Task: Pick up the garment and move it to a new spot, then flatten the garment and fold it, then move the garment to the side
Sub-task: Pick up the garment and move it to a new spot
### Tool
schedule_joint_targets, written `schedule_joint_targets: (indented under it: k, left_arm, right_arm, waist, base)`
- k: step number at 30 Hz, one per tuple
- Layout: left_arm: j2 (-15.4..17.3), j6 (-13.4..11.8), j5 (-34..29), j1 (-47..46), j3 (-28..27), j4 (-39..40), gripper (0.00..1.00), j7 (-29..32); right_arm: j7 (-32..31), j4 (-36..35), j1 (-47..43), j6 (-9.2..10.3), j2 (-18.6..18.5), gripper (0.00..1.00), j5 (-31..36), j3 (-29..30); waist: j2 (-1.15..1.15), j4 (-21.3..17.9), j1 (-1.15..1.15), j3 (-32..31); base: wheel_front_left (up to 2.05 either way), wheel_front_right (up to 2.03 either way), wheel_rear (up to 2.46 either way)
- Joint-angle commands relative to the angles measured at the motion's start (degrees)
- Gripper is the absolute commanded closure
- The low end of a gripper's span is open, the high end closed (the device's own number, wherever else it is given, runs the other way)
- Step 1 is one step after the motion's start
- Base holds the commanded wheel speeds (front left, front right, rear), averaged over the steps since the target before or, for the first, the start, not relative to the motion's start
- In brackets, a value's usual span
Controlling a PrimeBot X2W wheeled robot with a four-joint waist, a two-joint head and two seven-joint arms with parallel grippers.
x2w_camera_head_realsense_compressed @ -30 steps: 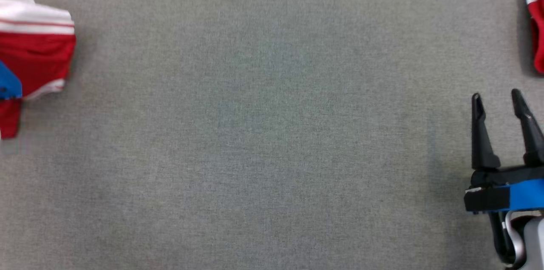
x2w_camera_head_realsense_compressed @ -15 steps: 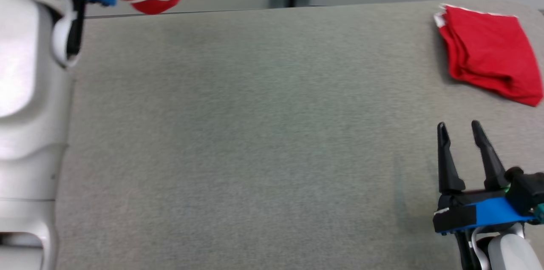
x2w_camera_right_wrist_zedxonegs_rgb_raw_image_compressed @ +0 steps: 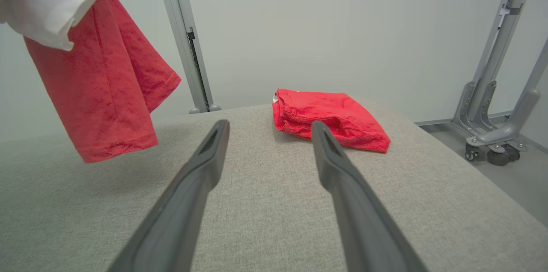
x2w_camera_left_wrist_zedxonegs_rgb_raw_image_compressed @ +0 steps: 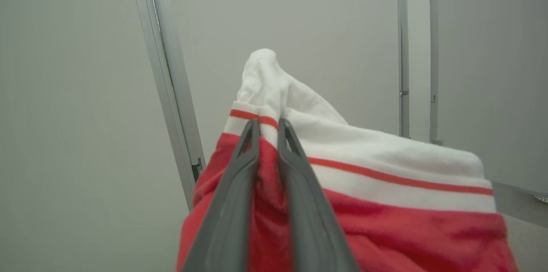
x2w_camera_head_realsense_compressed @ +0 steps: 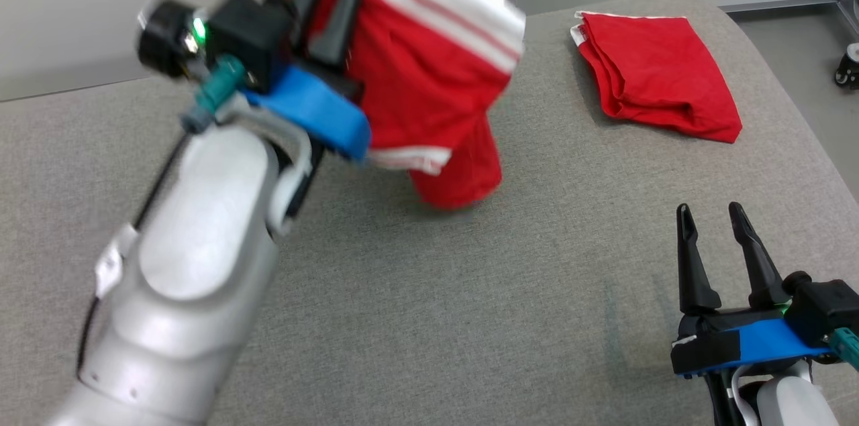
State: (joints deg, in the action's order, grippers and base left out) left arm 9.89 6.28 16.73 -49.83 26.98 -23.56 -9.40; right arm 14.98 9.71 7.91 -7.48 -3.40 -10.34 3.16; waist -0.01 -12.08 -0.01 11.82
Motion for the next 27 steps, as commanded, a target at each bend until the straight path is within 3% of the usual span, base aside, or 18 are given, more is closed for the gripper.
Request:
schedule_joint_targets:
  k: [1, 9, 10, 11, 12, 19, 27]
  left_arm:
    - [-0.67, -0.46, 1.02, 4.37, 0.7, -1.0, 1.0, -0.35]
    - [-2.23, -1.96, 1.49, 17.22, 4.09, -6.31, 1.0, -2.59]
    - [-2.7, -1.95, 1.99, 18.99, 4.52, -7.4, 0.96, -2.83]
    - [-3.04, -1.91, 2.07, 20.43, 5.01, -8.51, 0.56, -3.03]
    - [-3.28, -1.96, 1.98, 21.23, 5.5, -9.5, 0.0, -3.19]
    - [-4.11, -3.03, 1.38, 23.21, 5.28, -9.55, 0.0, -5.55]
    - [-0.25, -7.06, -0.25, 28.72, -4.55, 1.82, 0.0, -5.77]
  right_arm:
    - [0.28, -0.07, -0.36, -0.04, 0.32, 0.0, -0.42, -0.06]
    - [0.28, 0.81, -0.59, -0.04, 0.43, 0.0, -0.56, -0.83]
    - [0.28, 0.99, -0.68, -0.04, 0.45, 0.0, -0.57, -0.97]
    - [0.28, 1.18, -0.7, -0.03, 0.45, 0.0, -0.64, -1.11]
    - [0.28, 1.33, -0.69, -0.04, 0.42, 0.0, -0.75, -1.17]
    - [0.28, 2.61, -2.4, -0.04, 0.46, 0.0, -1.02, -1.66]
    - [0.25, 3.46, -5.37, -0.04, 0.46, 0.0, -1.12, -1.18]
  waist:
    - [0.01, -0.05, 0.01, -0.2]
    - [0.01, 0.5, 0.01, -1.34]
    - [0.01, 0.68, 0.01, -1.53]
    - [0.01, 0.86, 0.01, -1.65]
    - [0.01, 1.11, 0.01, -1.78]
    - [0.01, 4.06, 0.01, -4.7]
    - [0.01, 8.54, 0.01, -7.65]
  base:
    - [0.0, 0.0, 0.0]
    - [0.0, 0.0, 0.0]
    - [0.0, 0.0, 0.0]
    - [0.0, 0.0, 0.0]
    - [0.0, 0.0, 0.0]
    - [0.0, 0.0, 0.0]
    - [0.0, 0.0, 0.0]
